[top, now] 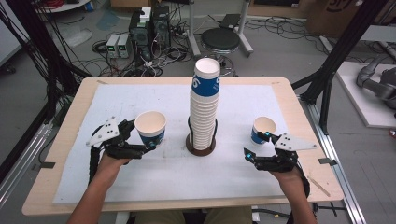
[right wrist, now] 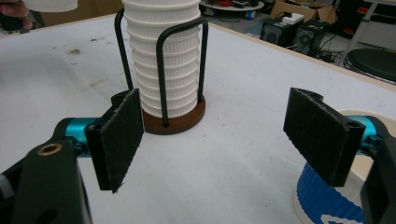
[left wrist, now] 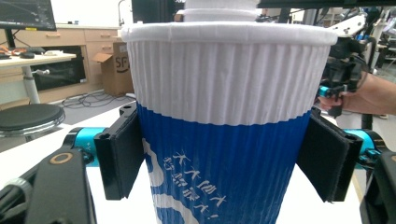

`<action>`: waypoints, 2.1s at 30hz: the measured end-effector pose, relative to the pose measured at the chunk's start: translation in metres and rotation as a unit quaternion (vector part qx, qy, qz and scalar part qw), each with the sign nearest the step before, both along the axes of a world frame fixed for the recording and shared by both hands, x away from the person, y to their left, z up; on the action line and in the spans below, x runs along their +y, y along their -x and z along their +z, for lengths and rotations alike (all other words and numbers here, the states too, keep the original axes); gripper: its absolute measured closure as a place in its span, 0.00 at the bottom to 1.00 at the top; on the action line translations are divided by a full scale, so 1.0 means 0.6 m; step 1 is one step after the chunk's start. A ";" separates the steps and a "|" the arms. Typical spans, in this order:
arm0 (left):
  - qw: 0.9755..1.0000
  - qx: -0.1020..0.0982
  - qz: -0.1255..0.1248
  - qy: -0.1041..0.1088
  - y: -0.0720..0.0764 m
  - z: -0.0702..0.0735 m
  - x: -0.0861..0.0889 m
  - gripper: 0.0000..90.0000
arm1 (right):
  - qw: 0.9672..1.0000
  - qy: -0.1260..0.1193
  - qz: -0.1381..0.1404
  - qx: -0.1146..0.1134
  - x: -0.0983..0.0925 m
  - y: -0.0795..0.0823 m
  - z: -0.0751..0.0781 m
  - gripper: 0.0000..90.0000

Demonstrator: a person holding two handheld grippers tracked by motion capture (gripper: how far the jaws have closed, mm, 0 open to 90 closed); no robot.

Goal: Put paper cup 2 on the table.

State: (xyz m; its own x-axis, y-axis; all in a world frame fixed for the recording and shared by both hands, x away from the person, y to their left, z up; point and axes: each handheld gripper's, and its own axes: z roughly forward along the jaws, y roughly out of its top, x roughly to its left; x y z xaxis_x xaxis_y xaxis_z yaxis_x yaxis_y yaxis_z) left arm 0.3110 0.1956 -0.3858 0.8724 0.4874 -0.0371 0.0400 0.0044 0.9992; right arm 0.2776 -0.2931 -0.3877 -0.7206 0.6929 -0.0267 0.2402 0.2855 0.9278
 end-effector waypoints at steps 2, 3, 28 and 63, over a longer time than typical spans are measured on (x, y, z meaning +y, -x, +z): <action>1.000 0.000 0.003 -0.001 -0.008 -0.003 0.002 0.26 | 1.000 0.002 0.002 0.001 0.001 0.000 -0.001 0.23; 1.000 0.002 0.008 -0.002 -0.012 -0.005 0.003 0.26 | 1.000 0.003 0.002 0.001 0.001 0.000 -0.003 0.23; 0.993 0.026 0.110 0.025 -0.095 -0.049 -0.001 0.26 | 1.000 0.000 0.011 0.006 0.013 0.000 -0.004 0.23; 0.967 0.124 0.180 -0.131 -0.146 -0.104 -0.030 0.28 | 1.000 -0.002 0.019 0.004 0.016 0.000 -0.003 0.23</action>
